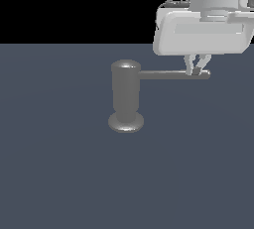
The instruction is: Turn on the faucet by rotating a designated handle.
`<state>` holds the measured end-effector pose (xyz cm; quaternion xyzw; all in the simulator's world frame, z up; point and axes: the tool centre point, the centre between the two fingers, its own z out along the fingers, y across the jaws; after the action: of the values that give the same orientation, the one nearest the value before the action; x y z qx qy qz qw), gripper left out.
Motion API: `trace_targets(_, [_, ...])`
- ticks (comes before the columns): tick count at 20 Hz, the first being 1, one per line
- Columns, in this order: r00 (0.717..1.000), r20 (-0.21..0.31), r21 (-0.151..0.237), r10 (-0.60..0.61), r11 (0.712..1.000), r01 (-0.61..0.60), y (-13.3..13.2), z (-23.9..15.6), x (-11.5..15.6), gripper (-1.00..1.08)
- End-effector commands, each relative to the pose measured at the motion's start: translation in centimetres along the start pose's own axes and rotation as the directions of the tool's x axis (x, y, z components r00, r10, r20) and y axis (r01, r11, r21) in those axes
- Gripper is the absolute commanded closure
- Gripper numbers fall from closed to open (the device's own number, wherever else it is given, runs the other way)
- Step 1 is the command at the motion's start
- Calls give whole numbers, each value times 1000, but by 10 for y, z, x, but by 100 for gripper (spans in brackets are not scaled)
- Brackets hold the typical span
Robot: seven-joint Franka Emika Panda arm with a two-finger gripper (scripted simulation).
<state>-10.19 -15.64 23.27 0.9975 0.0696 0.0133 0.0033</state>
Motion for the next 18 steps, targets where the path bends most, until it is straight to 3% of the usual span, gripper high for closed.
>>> trace_targets(1, [1000, 6, 1, -10, 1000, 10, 1, 4, 9, 108])
trace_targets(18, [1000, 16, 5, -1, 1000, 1, 36, 10, 49, 108])
